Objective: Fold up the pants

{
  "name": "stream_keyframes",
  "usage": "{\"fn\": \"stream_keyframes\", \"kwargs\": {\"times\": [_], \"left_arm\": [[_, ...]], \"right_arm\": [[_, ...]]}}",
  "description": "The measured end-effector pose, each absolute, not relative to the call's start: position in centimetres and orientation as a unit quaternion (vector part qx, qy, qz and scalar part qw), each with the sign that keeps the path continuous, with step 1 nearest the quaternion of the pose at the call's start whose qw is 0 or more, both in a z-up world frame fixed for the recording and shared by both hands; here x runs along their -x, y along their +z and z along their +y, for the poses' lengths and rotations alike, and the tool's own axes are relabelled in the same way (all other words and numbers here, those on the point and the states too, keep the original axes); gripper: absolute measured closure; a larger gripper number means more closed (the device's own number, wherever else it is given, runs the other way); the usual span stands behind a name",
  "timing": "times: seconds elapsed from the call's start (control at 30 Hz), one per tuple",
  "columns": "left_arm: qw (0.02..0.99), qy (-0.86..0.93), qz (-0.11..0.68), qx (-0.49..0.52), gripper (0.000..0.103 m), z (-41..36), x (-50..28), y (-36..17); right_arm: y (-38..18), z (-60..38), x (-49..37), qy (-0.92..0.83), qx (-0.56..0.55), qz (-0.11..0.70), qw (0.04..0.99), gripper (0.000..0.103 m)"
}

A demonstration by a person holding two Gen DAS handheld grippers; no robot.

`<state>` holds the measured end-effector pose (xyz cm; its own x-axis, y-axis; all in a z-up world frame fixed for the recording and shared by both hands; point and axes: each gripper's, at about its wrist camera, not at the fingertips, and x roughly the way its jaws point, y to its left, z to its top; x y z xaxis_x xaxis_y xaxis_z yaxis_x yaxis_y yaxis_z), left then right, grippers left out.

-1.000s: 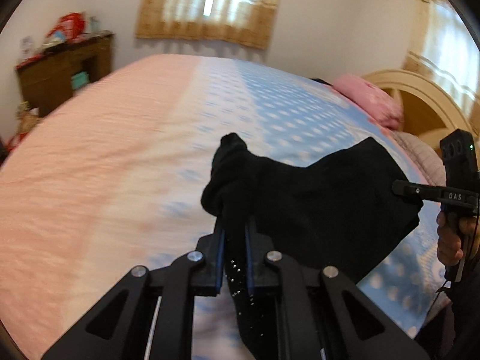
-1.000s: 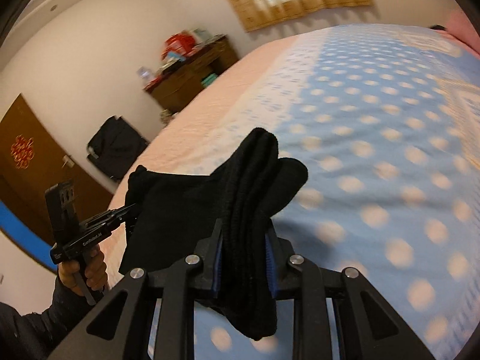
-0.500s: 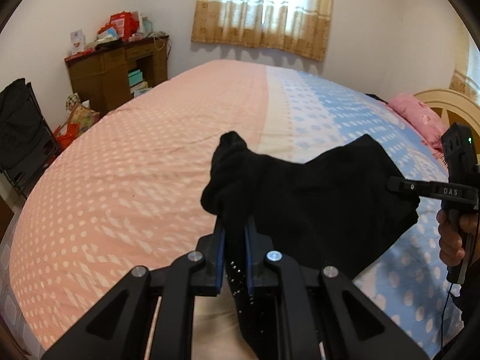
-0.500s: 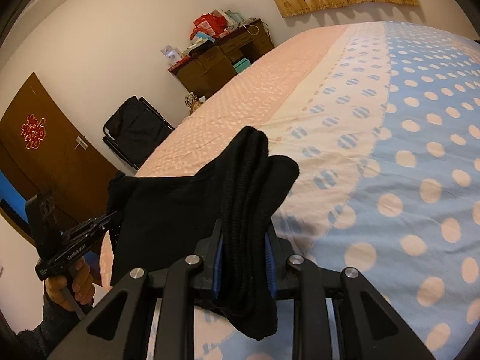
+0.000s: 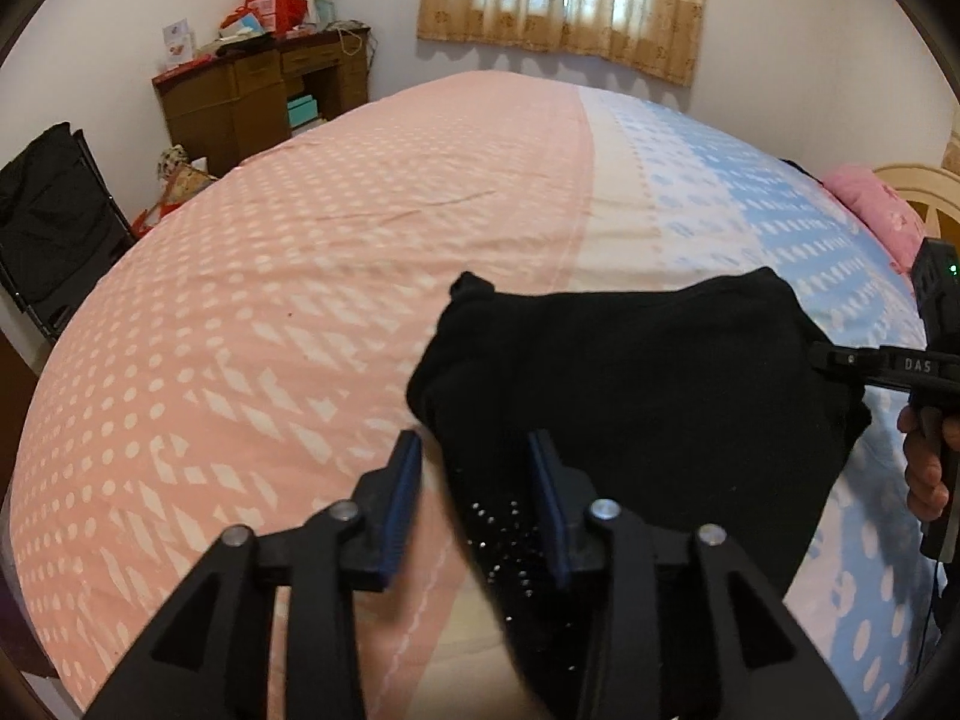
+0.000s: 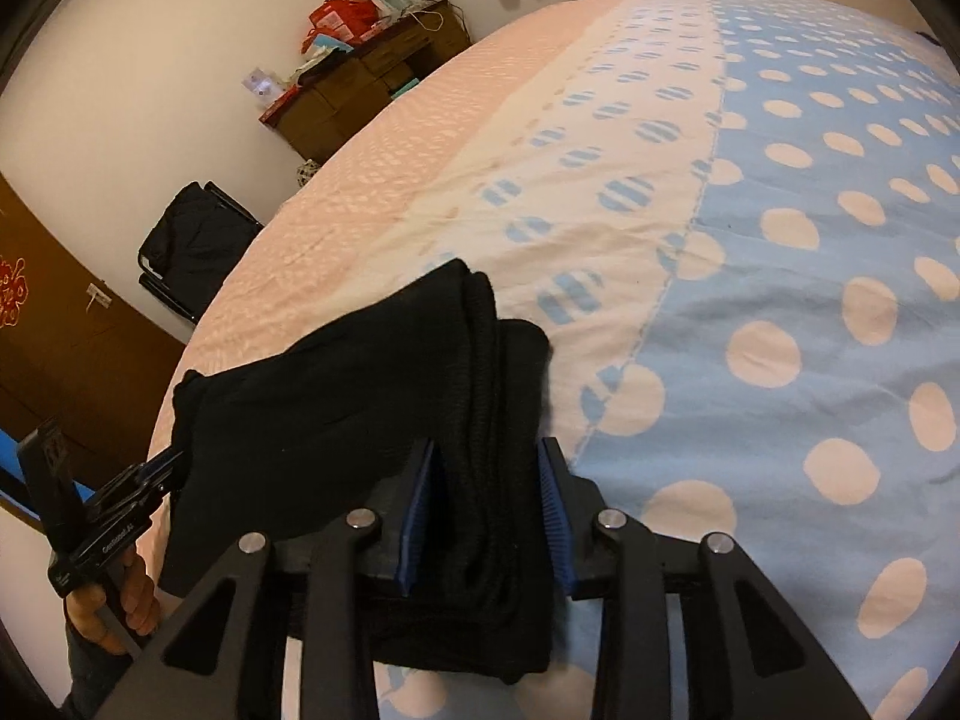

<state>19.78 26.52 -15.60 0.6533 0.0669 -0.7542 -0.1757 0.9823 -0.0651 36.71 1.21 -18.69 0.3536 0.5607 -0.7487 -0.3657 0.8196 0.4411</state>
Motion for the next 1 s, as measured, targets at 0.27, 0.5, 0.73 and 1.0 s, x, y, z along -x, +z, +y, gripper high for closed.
{"fn": "stream_keyframes", "kwargs": {"times": [0.27,0.5,0.73,1.0], "left_arm": [[0.903,0.098,0.409,0.084,0.036,27.5,-19.1,-16.3],[0.895,0.127,0.418,0.09,0.02,27.9,-17.8,-16.2],[0.89,0.199,0.396,0.109,0.017,28.9,-15.5,-14.5],[0.911,0.155,0.369,0.101,0.017,24.7,-12.4,-11.4]], "right_arm": [[-18.3,1.7,-35.8,0.263,-0.056,0.484,0.832,0.058],[-17.1,1.3,-34.7,0.228,-0.01,0.444,0.867,0.047],[-15.0,-3.5,-32.8,0.167,-0.043,0.41,0.895,0.036],[-10.6,-6.5,-25.2,0.171,-0.03,0.357,0.918,0.035]]}}
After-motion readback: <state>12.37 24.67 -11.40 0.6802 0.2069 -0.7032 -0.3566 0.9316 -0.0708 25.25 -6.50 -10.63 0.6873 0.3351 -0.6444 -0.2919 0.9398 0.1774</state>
